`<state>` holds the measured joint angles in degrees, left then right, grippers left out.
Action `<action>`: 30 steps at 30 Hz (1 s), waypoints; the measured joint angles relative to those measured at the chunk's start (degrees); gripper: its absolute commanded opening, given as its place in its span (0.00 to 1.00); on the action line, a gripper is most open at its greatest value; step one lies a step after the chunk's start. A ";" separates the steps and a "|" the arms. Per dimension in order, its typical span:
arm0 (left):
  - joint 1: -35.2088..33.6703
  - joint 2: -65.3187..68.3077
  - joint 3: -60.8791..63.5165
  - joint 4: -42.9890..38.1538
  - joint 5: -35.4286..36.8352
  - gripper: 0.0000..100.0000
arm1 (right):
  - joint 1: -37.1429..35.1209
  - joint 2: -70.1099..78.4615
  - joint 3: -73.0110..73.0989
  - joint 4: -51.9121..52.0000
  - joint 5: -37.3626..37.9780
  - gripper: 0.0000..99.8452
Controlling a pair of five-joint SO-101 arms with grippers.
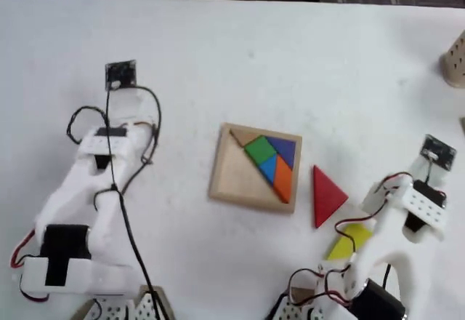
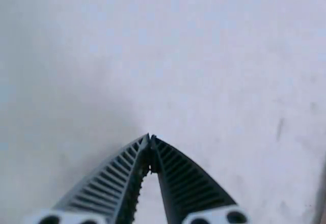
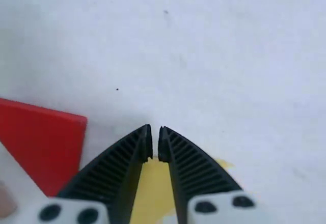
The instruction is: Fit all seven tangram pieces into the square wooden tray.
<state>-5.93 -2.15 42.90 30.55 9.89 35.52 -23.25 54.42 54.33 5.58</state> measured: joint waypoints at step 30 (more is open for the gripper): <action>0.44 0.00 5.98 -14.51 -0.09 0.02 | 4.22 -4.13 -0.18 12.84 -4.31 0.28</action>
<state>-5.49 -2.15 48.88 16.04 9.80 39.74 -27.38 54.24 67.16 1.27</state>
